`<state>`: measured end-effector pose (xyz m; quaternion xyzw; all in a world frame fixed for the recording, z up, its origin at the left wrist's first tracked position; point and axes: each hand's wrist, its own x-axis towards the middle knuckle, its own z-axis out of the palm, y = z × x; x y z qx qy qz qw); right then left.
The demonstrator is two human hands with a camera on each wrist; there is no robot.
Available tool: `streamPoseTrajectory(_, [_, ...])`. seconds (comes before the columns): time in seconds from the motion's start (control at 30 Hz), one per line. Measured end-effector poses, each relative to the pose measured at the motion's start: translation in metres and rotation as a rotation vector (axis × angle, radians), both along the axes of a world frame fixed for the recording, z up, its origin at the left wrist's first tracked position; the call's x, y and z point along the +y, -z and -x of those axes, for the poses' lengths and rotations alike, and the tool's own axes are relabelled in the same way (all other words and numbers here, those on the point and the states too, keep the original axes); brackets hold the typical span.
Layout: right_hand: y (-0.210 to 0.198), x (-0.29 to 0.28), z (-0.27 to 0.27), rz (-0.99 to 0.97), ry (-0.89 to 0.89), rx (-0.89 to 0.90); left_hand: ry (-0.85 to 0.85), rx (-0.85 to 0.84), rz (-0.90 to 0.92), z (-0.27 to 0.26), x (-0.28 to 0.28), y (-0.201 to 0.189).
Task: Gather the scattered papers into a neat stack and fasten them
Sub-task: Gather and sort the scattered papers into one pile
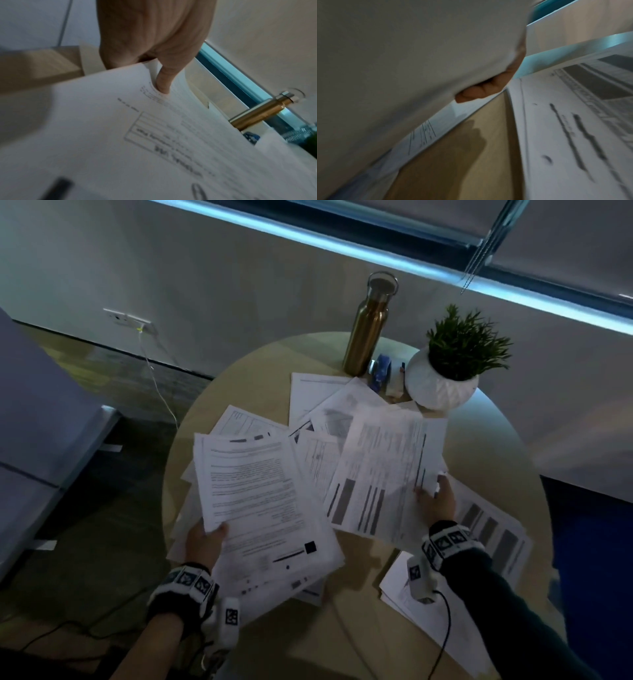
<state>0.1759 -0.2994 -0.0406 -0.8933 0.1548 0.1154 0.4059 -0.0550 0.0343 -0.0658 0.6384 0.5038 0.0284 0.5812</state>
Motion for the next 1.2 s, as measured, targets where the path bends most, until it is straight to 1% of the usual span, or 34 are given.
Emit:
streamPoseTrajectory(0.03, [0.006, -0.003, 0.005, 0.013, 0.015, -0.006, 0.010, 0.028, -0.024, -0.001, 0.001, 0.001])
streamPoseTrajectory(0.1, [0.012, -0.007, 0.012, 0.087, 0.023, -0.088, 0.033, 0.063, -0.056, -0.001, 0.003, 0.004])
streamPoseTrajectory(0.17, [0.012, -0.009, 0.017, 0.146, 0.028, -0.185, 0.037, 0.072, -0.050, 0.002, 0.004, 0.006])
streamPoseTrajectory(0.2, [0.012, -0.012, 0.017, 0.156, 0.025, -0.206, 0.031, 0.064, -0.044, 0.004, 0.004, 0.007])
streamPoseTrajectory(0.3, [0.014, -0.016, 0.013, 0.161, -0.013, -0.191, 0.017, 0.054, -0.023, 0.009, 0.002, 0.005])
streamPoseTrajectory(0.37, [0.011, -0.013, 0.012, 0.254, -0.034, -0.212, 0.002, 0.056, -0.008, 0.012, 0.001, 0.004])
streamPoseTrajectory(0.4, [0.007, -0.011, 0.010, 0.296, -0.018, -0.225, -0.004, 0.053, -0.006, 0.013, 0.000, 0.004])
streamPoseTrajectory(0.47, [-0.006, -0.007, 0.004, 0.318, -0.015, -0.258, -0.011, 0.055, -0.008, 0.016, 0.001, 0.004])
streamPoseTrajectory(0.5, [-0.013, -0.006, -0.001, 0.302, -0.044, -0.269, -0.015, 0.057, -0.010, 0.018, 0.001, 0.002])
streamPoseTrajectory(0.57, [-0.024, -0.003, -0.016, 0.280, -0.165, -0.259, -0.024, 0.058, -0.010, 0.022, 0.003, 0.001])
streamPoseTrajectory(0.6, [-0.026, 0.000, -0.026, 0.283, -0.246, -0.255, -0.032, 0.054, -0.011, 0.024, 0.004, 0.001])
streamPoseTrajectory(0.7, [-0.029, 0.018, -0.053, 0.410, -0.561, -0.279, -0.080, 0.020, 0.004, 0.030, 0.007, -0.004])
streamPoseTrajectory(0.77, [-0.026, 0.038, -0.064, 0.509, -0.722, -0.245, -0.112, 0.026, 0.013, 0.035, 0.008, -0.007])
streamPoseTrajectory(0.87, [-0.015, 0.070, -0.071, 0.577, -0.842, -0.204, -0.137, 0.034, 0.030, 0.042, 0.008, -0.008])
streamPoseTrajectory(0.97, [-0.005, 0.094, -0.073, 0.643, -0.911, -0.162, -0.127, 0.012, 0.015, 0.046, 0.008, -0.008])
streamPoseTrajectory(1.1, [0.001, 0.112, -0.072, 0.643, -0.963, 0.088, -0.165, -0.014, 0.016, 0.050, 0.008, -0.003])
streamPoseTrajectory(1.2, [0.004, 0.121, -0.071, 0.657, -0.946, 0.158, -0.184, -0.005, 0.030, 0.050, 0.007, -0.002])
